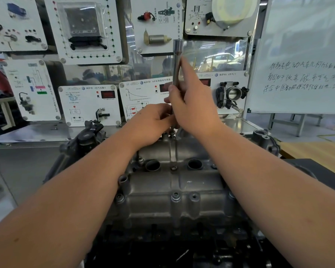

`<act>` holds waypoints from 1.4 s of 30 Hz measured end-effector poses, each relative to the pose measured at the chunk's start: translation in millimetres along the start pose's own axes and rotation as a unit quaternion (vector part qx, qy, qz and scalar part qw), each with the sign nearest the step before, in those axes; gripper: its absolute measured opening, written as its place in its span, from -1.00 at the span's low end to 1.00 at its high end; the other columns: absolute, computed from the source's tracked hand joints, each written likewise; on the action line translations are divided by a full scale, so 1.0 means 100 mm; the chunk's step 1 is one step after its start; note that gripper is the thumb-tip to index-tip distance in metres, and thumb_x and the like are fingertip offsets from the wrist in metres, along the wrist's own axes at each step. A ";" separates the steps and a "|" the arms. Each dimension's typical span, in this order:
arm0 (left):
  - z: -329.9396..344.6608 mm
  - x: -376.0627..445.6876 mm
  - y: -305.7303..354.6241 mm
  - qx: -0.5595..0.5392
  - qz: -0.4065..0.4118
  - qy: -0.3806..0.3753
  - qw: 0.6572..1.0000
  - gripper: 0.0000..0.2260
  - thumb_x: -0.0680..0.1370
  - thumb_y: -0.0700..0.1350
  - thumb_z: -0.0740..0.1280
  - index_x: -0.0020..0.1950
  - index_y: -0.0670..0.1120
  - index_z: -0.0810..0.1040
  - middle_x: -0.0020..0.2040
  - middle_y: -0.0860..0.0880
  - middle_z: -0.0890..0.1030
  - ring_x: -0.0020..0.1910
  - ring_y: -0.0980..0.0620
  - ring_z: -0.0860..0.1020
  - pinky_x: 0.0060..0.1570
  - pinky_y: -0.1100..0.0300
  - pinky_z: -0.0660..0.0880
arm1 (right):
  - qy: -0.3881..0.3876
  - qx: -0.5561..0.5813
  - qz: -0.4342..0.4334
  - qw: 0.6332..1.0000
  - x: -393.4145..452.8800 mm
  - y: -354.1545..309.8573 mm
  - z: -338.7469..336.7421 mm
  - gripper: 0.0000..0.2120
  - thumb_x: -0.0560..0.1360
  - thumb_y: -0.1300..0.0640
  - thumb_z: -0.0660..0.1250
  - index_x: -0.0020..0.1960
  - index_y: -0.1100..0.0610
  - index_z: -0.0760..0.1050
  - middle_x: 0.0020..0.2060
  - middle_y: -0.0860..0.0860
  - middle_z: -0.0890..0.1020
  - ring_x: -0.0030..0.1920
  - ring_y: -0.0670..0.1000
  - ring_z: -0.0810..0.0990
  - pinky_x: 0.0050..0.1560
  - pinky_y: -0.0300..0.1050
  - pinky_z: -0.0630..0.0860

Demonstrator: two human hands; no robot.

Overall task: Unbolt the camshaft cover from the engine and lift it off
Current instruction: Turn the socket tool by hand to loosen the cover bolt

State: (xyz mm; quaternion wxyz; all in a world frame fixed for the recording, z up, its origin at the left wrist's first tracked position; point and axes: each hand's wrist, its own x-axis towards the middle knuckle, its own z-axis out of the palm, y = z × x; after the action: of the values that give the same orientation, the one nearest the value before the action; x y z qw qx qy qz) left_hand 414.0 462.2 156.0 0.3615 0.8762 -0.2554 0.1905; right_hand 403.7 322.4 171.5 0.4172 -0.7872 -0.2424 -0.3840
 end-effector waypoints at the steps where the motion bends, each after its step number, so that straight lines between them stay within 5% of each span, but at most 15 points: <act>1: 0.00 0.00 0.00 0.002 0.001 0.001 1.000 -0.88 0.66 -0.03 0.33 0.03 -0.02 0.64 -0.13 -0.13 0.71 -0.10 -0.19 0.66 0.03 -0.24 0.55 | 0.007 -0.002 -0.007 1.000 0.00 -0.01 0.00 -0.38 0.65 0.11 0.25 0.63 0.05 0.07 -0.06 0.11 0.72 -0.14 0.06 0.70 -0.05 0.07 0.63; 7: 0.00 0.00 -0.01 -0.018 0.001 0.006 1.000 -0.80 0.67 -0.01 0.32 0.09 -0.12 0.62 -0.04 -0.22 0.70 -0.06 -0.27 0.66 0.03 -0.29 0.55 | -0.006 -0.007 -0.005 1.000 0.03 0.00 -0.01 -0.63 0.66 0.14 0.23 0.44 0.19 0.36 -0.08 0.10 0.69 -0.14 0.09 0.68 -0.07 0.10 0.61; 14: 0.00 -0.01 0.00 -0.002 0.005 -0.001 1.000 -0.82 0.68 -0.02 0.29 -0.10 0.07 0.61 -0.18 -0.10 0.70 -0.16 -0.13 0.65 -0.07 -0.15 0.58 | -0.012 -0.006 0.004 1.000 0.00 -0.02 0.00 -0.35 0.67 0.11 0.22 0.65 0.03 -0.05 -0.05 0.08 0.70 -0.12 0.04 0.68 -0.03 0.08 0.63; 18: -0.01 0.01 0.00 0.005 -0.001 -0.002 1.000 -0.84 0.62 -0.02 0.37 0.05 -0.10 0.60 -0.10 -0.18 0.70 -0.11 -0.23 0.66 0.00 -0.25 0.56 | 0.011 -0.011 -0.011 1.000 0.01 -0.01 -0.01 -0.47 0.63 0.09 0.31 0.56 0.09 0.26 -0.04 0.04 0.70 -0.16 0.01 0.66 -0.02 0.03 0.61; 22: 0.01 0.01 0.01 -0.018 0.005 -0.006 1.000 -0.88 0.67 -0.01 0.31 0.03 0.02 0.62 -0.08 -0.12 0.71 -0.09 -0.14 0.67 0.03 -0.18 0.57 | -0.012 0.012 0.010 1.000 0.04 0.00 -0.01 -0.65 0.67 0.13 0.21 0.44 0.15 0.36 -0.01 0.05 0.70 -0.08 0.01 0.69 -0.01 0.05 0.62; 26: 0.00 -0.01 0.01 -0.041 -0.004 -0.017 0.999 -0.81 0.67 -0.04 0.32 -0.13 0.10 0.61 -0.28 0.10 0.67 -0.30 0.15 0.57 -0.13 0.02 0.50 | -0.021 0.029 0.023 0.999 0.03 -0.01 0.00 -0.50 0.69 0.14 0.15 0.60 0.06 0.14 0.02 0.03 0.69 -0.05 -0.05 0.70 0.02 0.02 0.64; 28: -0.01 -0.01 0.02 -0.034 -0.007 -0.017 0.999 -0.86 0.65 -0.04 0.35 -0.09 0.05 0.63 -0.26 0.06 0.69 -0.26 0.03 0.63 -0.10 -0.07 0.54 | -0.023 0.033 0.022 0.999 0.01 -0.01 0.00 -0.43 0.69 0.12 0.16 0.64 0.02 0.03 -0.01 0.06 0.69 -0.05 -0.01 0.70 0.00 0.03 0.63; 31: -0.02 0.00 0.03 -0.028 -0.012 -0.014 0.999 -0.80 0.55 0.02 0.39 0.05 -0.08 0.62 -0.11 -0.15 0.71 -0.09 -0.24 0.67 -0.01 -0.24 0.56 | -0.002 0.026 0.006 1.000 0.00 -0.03 -0.02 -0.43 0.66 0.09 0.26 0.61 0.05 0.16 0.04 0.05 0.69 -0.06 0.01 0.67 0.04 0.01 0.60; 35: -0.01 0.01 0.01 -0.026 0.004 -0.002 1.000 -0.85 0.54 0.01 0.39 0.07 0.00 0.61 -0.10 -0.13 0.70 -0.10 -0.19 0.66 0.00 -0.24 0.57 | -0.004 -0.002 -0.008 1.000 0.02 -0.03 -0.02 -0.57 0.65 0.12 0.27 0.51 0.12 0.34 0.02 0.05 0.69 -0.09 0.05 0.65 0.02 0.02 0.57; 42: 0.01 0.01 0.01 -0.023 0.000 0.001 1.000 -0.79 0.69 -0.06 0.27 -0.10 0.15 0.60 -0.14 -0.04 0.72 -0.10 -0.06 0.68 -0.10 -0.05 0.55 | -0.005 0.017 0.016 1.000 0.01 -0.02 -0.01 -0.37 0.66 0.08 0.25 0.64 0.02 0.05 -0.04 0.06 0.71 -0.06 0.01 0.68 0.02 -0.03 0.60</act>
State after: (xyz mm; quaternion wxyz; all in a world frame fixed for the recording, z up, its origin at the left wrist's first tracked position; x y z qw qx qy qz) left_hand 414.4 460.6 156.7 0.3815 0.8677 -0.2593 0.1855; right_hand 402.2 322.3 173.6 0.4354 -0.7856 -0.2390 -0.3689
